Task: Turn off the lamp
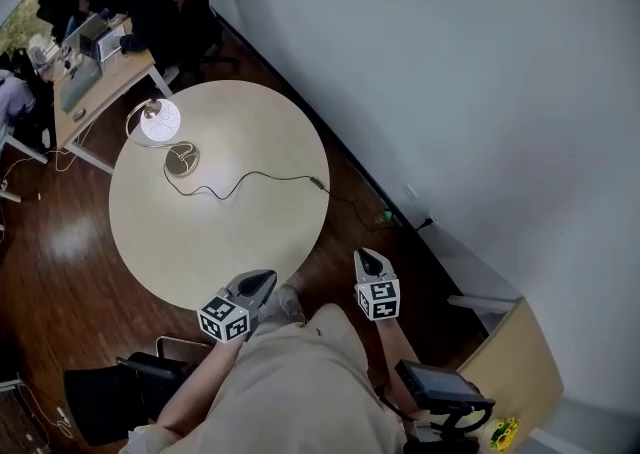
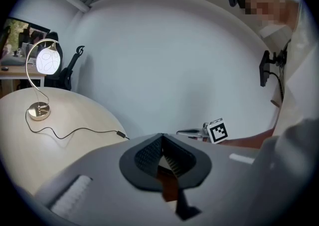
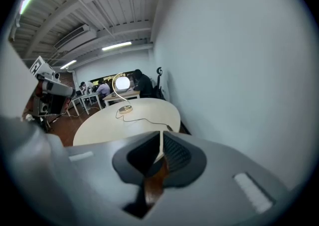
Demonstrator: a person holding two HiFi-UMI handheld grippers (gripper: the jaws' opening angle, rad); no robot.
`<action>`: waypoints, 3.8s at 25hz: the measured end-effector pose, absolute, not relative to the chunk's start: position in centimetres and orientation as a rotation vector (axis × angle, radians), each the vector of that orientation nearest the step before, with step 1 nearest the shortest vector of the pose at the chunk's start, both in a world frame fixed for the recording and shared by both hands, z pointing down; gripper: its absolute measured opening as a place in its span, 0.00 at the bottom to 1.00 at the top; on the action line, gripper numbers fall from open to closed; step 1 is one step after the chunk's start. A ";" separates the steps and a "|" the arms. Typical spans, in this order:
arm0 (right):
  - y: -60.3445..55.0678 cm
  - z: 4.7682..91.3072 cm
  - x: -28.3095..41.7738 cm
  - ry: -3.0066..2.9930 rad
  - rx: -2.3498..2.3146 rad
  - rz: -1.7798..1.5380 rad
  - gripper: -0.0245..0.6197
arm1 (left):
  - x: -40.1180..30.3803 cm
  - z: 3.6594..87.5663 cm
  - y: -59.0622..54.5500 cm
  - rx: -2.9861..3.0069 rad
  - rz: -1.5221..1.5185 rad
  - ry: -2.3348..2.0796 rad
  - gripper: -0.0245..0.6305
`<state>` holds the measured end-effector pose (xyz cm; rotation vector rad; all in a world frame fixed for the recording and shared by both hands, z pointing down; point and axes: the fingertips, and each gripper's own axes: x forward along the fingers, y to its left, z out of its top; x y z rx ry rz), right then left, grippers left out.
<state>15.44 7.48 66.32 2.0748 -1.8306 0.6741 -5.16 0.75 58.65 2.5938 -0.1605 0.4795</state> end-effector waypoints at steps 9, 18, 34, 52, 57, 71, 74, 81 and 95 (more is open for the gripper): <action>0.4 67.5 18.1 -1.914 1.935 0.702 0.06 | -2.2 58.4 -4.5 2.528 0.434 -0.306 0.04; -7.8 72.2 22.1 -1.942 1.613 0.807 0.11 | 4.0 58.5 -8.7 2.446 0.441 -0.538 0.04; -16.4 82.3 21.4 -2.033 1.159 0.900 0.21 | 5.1 59.4 -13.5 2.317 0.449 -0.883 0.04; -19.6 89.4 20.1 -1.988 1.036 0.966 0.21 | 2.5 60.5 -14.9 2.172 0.484 -1.060 0.04; -19.3 89.4 20.1 -1.947 1.042 0.960 0.20 | 2.0 60.5 -15.1 2.156 0.502 -1.081 0.04; -19.2 89.6 20.0 -1.934 1.099 0.943 0.19 | 1.1 60.3 -16.0 2.153 0.522 -1.102 0.04; -19.2 89.9 19.9 -1.923 1.100 0.938 0.18 | 1.0 60.3 -16.0 2.154 0.520 -1.107 0.04; -19.9 89.9 19.4 -1.918 1.057 0.847 0.18 | 0.7 60.4 -15.6 2.148 0.513 -1.117 0.04; -20.3 90.0 19.3 -1.914 1.021 0.760 0.17 | 0.1 60.3 -14.1 2.136 0.490 -1.135 0.04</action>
